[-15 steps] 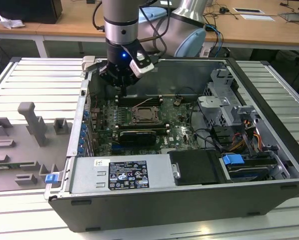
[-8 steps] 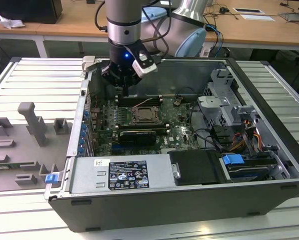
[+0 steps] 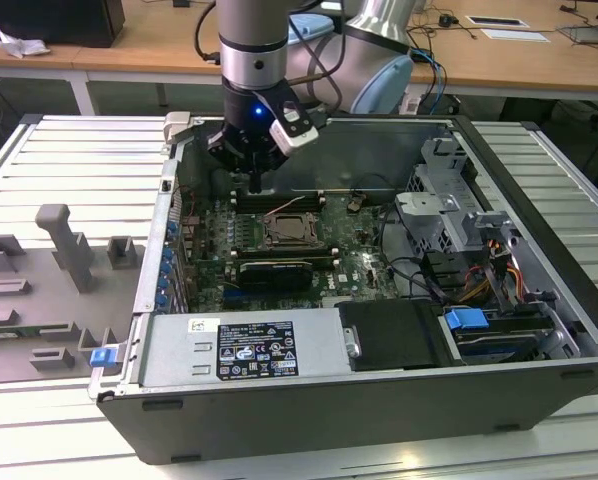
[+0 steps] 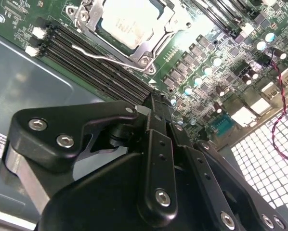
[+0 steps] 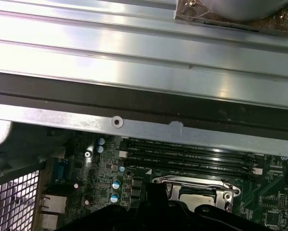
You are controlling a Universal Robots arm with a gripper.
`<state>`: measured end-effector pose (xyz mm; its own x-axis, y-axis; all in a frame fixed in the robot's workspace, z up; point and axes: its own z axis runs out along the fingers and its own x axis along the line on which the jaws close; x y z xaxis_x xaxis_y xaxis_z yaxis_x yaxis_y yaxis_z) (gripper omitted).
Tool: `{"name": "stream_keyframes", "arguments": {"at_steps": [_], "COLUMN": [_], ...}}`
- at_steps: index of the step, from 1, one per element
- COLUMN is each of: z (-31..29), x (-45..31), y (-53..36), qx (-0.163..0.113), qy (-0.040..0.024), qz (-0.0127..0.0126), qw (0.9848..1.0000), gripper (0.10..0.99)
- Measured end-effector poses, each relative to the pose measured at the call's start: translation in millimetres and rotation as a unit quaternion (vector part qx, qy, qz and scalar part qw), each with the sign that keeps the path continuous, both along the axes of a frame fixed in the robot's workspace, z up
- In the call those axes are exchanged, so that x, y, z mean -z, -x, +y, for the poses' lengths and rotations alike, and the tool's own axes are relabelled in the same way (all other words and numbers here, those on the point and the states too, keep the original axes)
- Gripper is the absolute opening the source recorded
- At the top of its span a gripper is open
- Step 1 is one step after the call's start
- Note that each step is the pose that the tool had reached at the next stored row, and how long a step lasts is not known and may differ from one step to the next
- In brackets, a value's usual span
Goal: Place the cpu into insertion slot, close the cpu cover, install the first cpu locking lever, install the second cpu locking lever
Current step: 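Install the first cpu locking lever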
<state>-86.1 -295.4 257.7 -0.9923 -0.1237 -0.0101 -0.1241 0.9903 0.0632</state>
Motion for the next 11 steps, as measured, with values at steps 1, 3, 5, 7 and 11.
{"name": "stream_keyframes", "arguments": {"at_steps": [1, 3, 5, 7, 11], "z": [0.0, 0.0, -0.5, -0.6, -0.6], "x": [0.0, 0.0, 0.0, 0.0, 0.0], "y": [-0.8, -1.9, -3.1, -3.7, -7.6], "qx": [0.0, 0.0, 0.0, 0.0, 0.0], "qy": [-0.0001, -0.0001, -0.0002, -0.0001, -0.0001], "qz": [0.0, 0.0, 0.0, 0.0, 0.0], "qw": [1.0, 1.0, 1.0, 1.0, 1.0], "gripper": [0.106, 0.106, 0.106, 0.106, 0.106]}}
